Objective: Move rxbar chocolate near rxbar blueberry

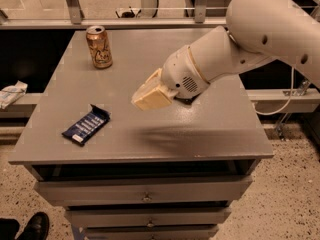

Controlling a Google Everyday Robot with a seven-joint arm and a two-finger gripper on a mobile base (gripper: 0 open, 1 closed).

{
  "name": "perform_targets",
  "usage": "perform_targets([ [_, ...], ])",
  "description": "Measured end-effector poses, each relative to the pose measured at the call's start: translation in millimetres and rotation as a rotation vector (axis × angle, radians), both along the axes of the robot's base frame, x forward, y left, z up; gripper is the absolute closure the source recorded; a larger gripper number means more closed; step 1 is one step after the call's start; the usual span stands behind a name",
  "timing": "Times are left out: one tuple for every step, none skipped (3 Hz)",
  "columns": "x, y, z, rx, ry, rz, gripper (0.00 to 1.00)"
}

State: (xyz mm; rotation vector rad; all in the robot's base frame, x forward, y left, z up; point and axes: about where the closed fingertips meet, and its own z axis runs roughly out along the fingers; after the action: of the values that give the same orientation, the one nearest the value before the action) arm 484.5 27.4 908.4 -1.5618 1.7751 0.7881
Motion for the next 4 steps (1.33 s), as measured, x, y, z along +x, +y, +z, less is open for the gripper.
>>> perform_targets([
  [-1.1,1.5,0.9,-0.001,-0.002,0.003,0.42],
  [2.6,-3.2,-0.9,0.011,-0.027,-0.001,0.18],
  [26.3,-23.1,-8.9,0.019,-0.083,-0.041,0.00],
  [51.3,-39.4,-19.5,0.022,-0.112,-0.090,0.00],
])
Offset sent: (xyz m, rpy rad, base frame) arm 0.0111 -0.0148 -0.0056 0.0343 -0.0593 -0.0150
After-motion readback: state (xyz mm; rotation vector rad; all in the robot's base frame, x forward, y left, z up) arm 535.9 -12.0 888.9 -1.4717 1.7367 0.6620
